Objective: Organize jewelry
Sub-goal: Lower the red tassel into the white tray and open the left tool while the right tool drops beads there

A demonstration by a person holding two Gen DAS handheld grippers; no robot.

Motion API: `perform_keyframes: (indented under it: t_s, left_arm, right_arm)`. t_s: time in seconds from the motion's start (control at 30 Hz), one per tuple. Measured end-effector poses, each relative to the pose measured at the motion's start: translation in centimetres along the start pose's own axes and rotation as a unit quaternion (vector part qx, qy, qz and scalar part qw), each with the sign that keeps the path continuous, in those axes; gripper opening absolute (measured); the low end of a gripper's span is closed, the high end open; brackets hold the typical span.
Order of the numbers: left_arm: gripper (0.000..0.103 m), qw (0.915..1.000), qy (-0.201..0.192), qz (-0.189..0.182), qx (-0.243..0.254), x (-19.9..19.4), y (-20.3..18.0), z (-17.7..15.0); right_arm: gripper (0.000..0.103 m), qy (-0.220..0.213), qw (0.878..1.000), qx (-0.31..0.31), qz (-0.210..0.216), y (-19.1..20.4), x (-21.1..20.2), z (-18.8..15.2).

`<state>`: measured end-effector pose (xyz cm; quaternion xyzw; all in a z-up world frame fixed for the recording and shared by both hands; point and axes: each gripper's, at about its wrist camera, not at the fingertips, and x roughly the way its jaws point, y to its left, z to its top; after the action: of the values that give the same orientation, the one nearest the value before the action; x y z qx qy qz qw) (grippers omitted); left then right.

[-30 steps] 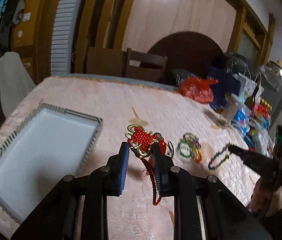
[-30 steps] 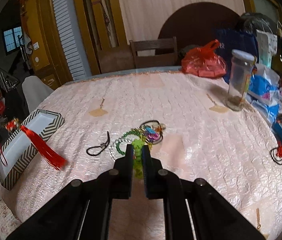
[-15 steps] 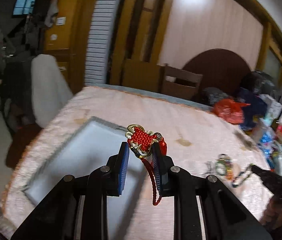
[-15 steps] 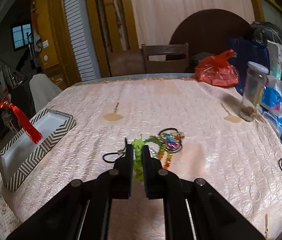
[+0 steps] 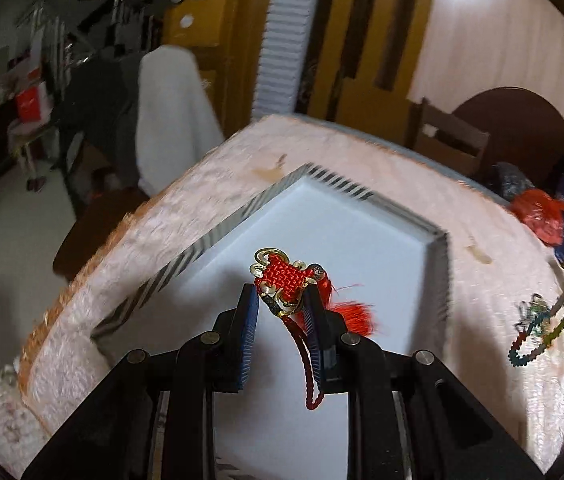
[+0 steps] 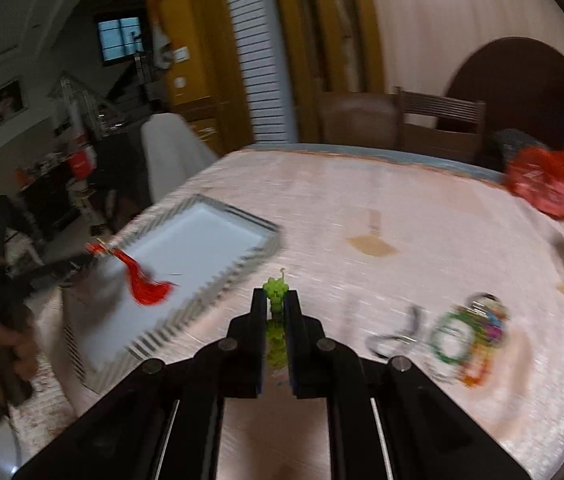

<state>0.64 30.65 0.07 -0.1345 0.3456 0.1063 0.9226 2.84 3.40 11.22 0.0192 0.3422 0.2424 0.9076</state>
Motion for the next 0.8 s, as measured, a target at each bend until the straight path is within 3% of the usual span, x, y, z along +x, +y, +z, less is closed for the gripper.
perform_keyframes:
  t_s: [0.23,0.4,0.67,0.8]
  left_arm:
    - [0.033,0.9989,0.017,0.041,-0.017,1.3,2.3,-1.6]
    - [0.035,0.9979,0.040,0.042,-0.027,2.3,3.0,-2.6]
    - [0.036,0.9978,0.039,0.042,-0.032,2.5,3.2,-3.4]
    - [0.039,0.9975,0.043,0.049,-0.026,2.6,2.9,-3.5]
  right_arm:
    - [0.008,0.033,0.997,-0.002,0.064,5.4,5.9,2.5]
    - [0.008,0.050,0.994,0.000,0.098,8.3,9.2,2.7]
    - [0.008,0.034,0.988,0.004,0.150,11.1,9.3,2.9]
    - [0.008,0.052,0.986,0.005,0.156,11.2,10.2,2.5]
